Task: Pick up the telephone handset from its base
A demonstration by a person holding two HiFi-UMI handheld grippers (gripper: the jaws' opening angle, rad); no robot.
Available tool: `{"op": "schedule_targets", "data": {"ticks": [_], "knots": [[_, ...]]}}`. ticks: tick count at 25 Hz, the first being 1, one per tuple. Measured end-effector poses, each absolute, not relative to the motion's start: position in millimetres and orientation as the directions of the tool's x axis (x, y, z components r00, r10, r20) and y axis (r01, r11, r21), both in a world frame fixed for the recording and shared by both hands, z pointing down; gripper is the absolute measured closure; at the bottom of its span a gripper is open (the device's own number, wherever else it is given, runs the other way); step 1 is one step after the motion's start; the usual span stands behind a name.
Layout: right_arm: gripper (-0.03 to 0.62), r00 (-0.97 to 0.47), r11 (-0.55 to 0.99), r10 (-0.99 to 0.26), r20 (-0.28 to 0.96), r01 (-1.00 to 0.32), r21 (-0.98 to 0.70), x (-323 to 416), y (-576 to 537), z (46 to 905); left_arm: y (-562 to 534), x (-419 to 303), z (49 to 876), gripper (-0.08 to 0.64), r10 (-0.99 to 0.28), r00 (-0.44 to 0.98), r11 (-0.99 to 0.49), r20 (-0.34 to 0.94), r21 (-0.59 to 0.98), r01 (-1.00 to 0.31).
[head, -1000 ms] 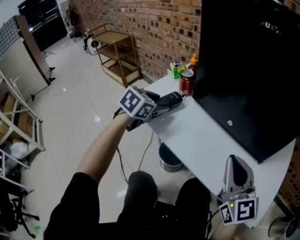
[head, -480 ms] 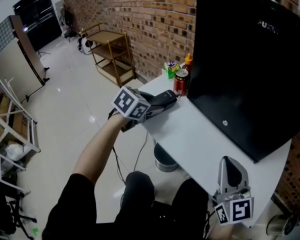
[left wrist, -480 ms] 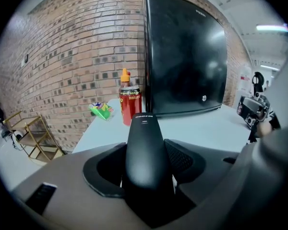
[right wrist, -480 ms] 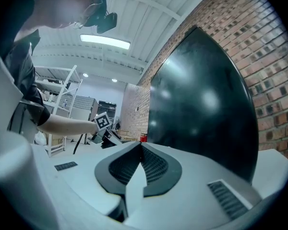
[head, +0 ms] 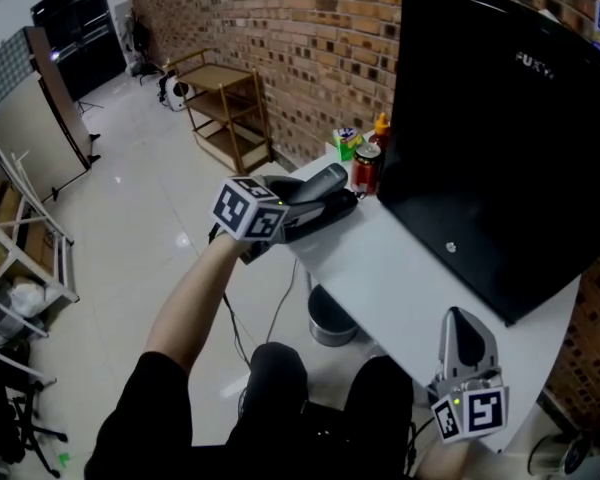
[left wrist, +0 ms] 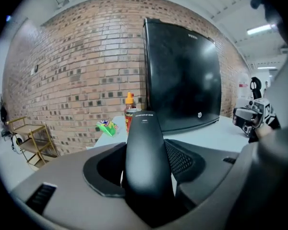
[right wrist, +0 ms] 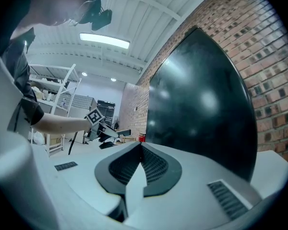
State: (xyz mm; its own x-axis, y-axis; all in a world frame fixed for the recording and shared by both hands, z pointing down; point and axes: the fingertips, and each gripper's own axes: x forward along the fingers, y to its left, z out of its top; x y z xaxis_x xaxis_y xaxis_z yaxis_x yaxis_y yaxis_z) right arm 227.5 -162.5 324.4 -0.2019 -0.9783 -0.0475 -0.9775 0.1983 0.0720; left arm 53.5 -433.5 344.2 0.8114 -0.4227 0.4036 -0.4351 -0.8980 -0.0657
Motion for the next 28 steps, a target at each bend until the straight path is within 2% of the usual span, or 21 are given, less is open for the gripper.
{"op": "schedule_targets", "data": {"ticks": [8,12,14,19,23,28], "knots": [[0.583,-0.244,0.239,-0.967,-0.068,-0.968,0.075,212.7,-164.6,317.4,-394.3,6.4,266.6,0.311,-0.412,0.911,-0.911,-0.023,0.013,-0.411],[0.583,-0.274,0.269,-0.96,-0.061,-0.96,0.082,201.4,-167.2,318.3,-356.9,-43.7,240.7,0.311,-0.397,0.862,-0.908,-0.314,-0.006,-0.42],[0.583,-0.288,0.282,-0.956,-0.061,-0.956,0.086,194.3,-168.8,317.7,-348.3,-70.2,236.5,0.311,-0.41,0.817,-0.899,-0.406,0.028,-0.437],[0.582,-0.289,0.282,-0.955,-0.073,-0.955,0.096,187.1,-166.2,314.8,-338.4,-99.4,224.4,0.311,-0.472,0.721,-0.879,-0.507,0.204,-0.432],[0.583,-0.273,0.265,-0.959,-0.078,-0.959,0.1,190.9,-163.1,315.6,-330.2,-125.2,230.5,0.311,-0.444,0.667,-0.889,-0.598,0.201,-0.412],[0.583,-0.242,0.233,-0.967,-0.086,-0.968,0.096,198.9,-156.0,309.4,-318.7,-163.5,239.9,0.313,-0.506,0.556,-0.845,-0.659,0.253,-0.47]]}}
